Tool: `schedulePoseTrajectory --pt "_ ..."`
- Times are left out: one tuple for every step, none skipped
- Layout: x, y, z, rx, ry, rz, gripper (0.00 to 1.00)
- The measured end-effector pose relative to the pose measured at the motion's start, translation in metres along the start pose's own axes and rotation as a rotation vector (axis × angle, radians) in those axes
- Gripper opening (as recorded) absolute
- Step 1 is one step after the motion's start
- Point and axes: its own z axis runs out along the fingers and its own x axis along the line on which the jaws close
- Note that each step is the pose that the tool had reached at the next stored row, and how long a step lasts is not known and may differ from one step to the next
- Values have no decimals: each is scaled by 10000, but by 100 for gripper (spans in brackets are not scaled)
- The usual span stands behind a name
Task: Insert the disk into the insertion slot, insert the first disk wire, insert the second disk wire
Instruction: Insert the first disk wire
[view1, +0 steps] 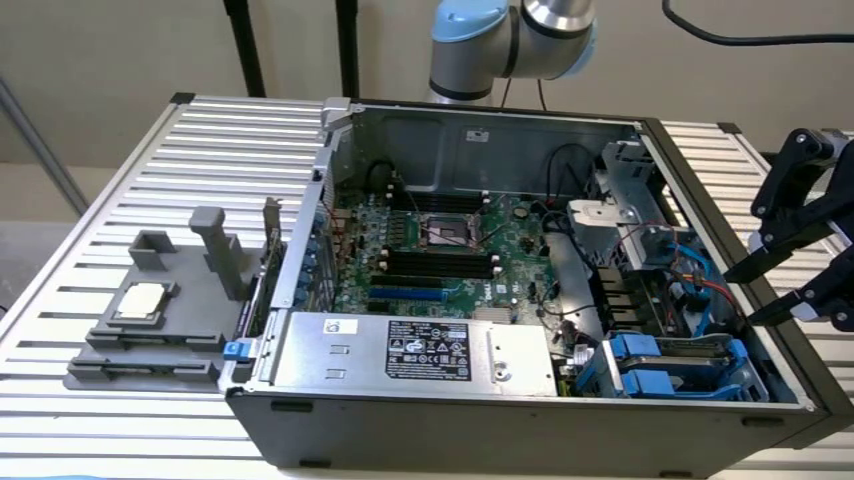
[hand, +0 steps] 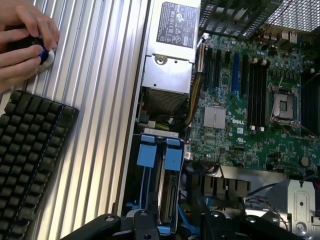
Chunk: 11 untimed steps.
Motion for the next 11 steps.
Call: schedulePoseTrajectory --pt "4 3 6 114 14 -11 40" --pt "9 7 12 215 27 -20 40" --pt "16 16 23 285 35 -26 40" --pt "20 29 41 322 40 -31 40" --pt "22 34 60 331 41 -32 40" --pt "24 36 79 333 41 -31 40" --pt "26 33 98 333 41 -33 40" --pt "25 30 114 334 42 -33 40" --pt "21 24 133 334 41 -33 40" --pt "17 14 151 334 40 -32 40" --pt "10 0 168 334 40 -31 40"
